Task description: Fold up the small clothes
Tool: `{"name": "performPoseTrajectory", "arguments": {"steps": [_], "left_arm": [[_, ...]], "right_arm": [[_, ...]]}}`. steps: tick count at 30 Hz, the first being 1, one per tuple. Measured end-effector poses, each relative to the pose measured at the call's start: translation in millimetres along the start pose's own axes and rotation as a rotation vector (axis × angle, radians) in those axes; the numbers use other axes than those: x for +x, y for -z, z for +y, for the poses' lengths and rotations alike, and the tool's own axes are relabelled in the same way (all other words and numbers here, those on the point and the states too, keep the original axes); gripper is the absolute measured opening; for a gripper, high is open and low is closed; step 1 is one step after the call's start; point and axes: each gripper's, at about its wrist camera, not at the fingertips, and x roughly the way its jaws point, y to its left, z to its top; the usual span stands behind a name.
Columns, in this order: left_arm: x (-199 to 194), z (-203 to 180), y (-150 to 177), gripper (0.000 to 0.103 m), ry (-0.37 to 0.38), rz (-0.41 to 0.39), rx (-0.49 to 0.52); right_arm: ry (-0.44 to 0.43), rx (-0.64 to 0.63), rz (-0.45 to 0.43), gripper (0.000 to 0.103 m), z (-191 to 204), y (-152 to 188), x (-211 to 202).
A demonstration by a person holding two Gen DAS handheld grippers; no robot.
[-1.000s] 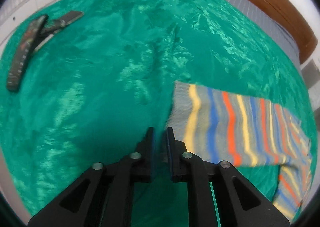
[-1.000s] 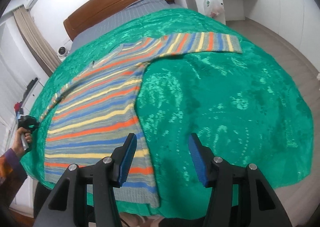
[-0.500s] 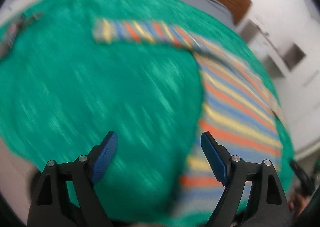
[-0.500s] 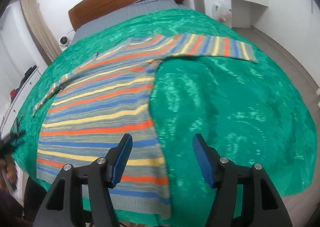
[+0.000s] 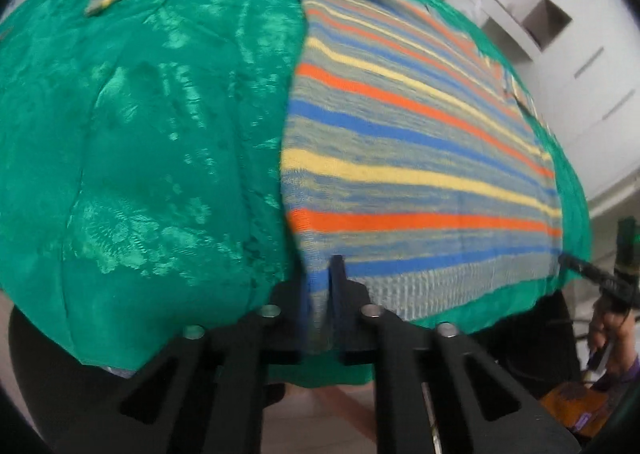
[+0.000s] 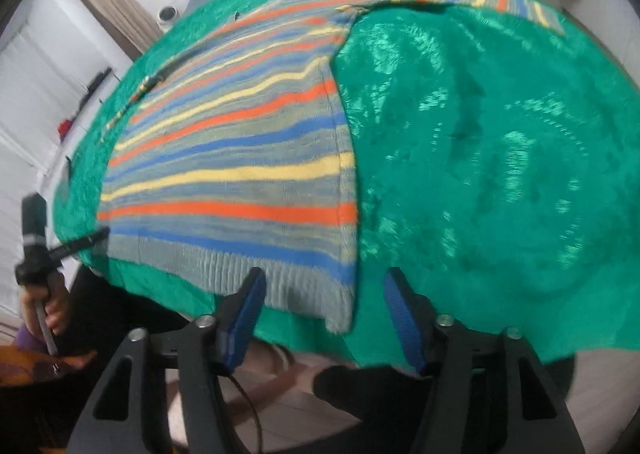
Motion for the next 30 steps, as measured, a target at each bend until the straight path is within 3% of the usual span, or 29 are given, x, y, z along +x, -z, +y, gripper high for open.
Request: {"name": "performPoseTrajectory", "arguments": {"steps": [1,6,9,13,17,19,20,22,24,27,30], "left_arm": [[-2,-2,1,0.005,-0.013,-0.005,0.013],[-31,-3,8,0.003,0.009,-0.018,0.049],[-36,-3,17,0.003,0.025,0.019,0.082],[-12,-6,20,0.003,-0.021,0.069,0.110],[-8,-5,15,0.004,-0.041,0.060,0.104],[-10,-11,15,0.010,-0.069,0.046,0.120],[-11,-16,14,0.015,-0.095,0.034,0.126],[-27,-20,13,0.040,-0.131,-0.023,0.125],[-50,-20,12,0.079,-0.139,-0.111,0.104],[-81,-16,4,0.093,-0.163,-0.233,0.047],[-102,-14,-13,0.094,-0.193,-0.308,0.001]], "right_arm": [[0.002,0.005,0.010,0.004,-1,-1,3],[0.064,-0.015,0.029,0.003,4,3,-29],[0.100,-0.022,0.039,0.003,4,8,-40],[0.136,0.009,0.075,0.003,-6,10,-11],[0.164,0.016,0.074,0.003,-4,11,7],[0.167,0.015,0.062,0.005,-3,11,3],[0.164,0.015,0.056,0.010,-1,10,0],[0.195,0.007,0.034,0.039,1,14,-13],[0.244,-0.008,-0.032,0.053,4,15,-35],[0.333,-0.021,-0.144,0.064,19,8,-65],[0.414,-0.020,-0.227,0.087,44,-9,-82]]}}
